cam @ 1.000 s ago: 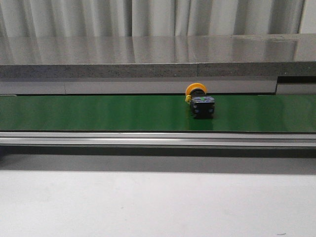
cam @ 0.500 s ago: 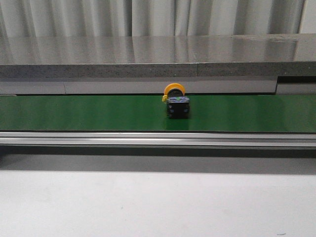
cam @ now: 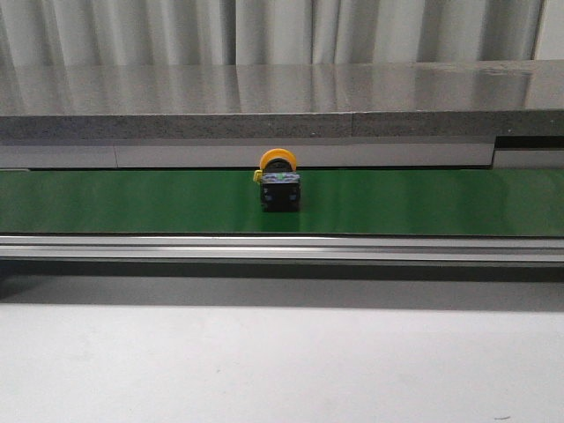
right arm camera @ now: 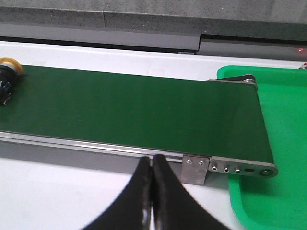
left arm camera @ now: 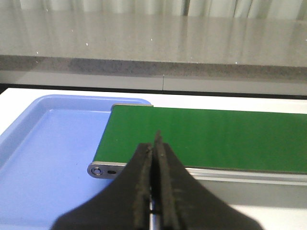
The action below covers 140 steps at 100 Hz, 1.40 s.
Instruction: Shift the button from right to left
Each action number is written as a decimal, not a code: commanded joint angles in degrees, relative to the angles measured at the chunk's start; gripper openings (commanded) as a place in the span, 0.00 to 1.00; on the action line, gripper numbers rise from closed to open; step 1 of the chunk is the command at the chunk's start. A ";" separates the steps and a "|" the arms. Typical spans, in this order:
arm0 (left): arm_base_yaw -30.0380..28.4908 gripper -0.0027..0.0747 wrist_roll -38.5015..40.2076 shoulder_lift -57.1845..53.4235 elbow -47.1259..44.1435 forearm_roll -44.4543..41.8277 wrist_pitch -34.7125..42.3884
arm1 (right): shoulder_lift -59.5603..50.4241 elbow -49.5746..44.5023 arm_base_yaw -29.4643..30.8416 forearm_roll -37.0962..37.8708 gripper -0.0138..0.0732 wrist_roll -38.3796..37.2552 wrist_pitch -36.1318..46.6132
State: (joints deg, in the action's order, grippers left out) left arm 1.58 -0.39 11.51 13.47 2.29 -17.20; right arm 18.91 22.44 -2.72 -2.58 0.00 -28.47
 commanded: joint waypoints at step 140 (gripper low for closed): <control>12.89 0.86 0.74 73.77 59.47 10.26 -25.02 | 0.24 1.52 -0.04 0.23 0.08 0.37 4.66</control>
State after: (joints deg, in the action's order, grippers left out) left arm 13.31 0.00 83.76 68.51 10.04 -42.05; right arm 18.91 22.44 -2.72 -2.58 0.00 -28.47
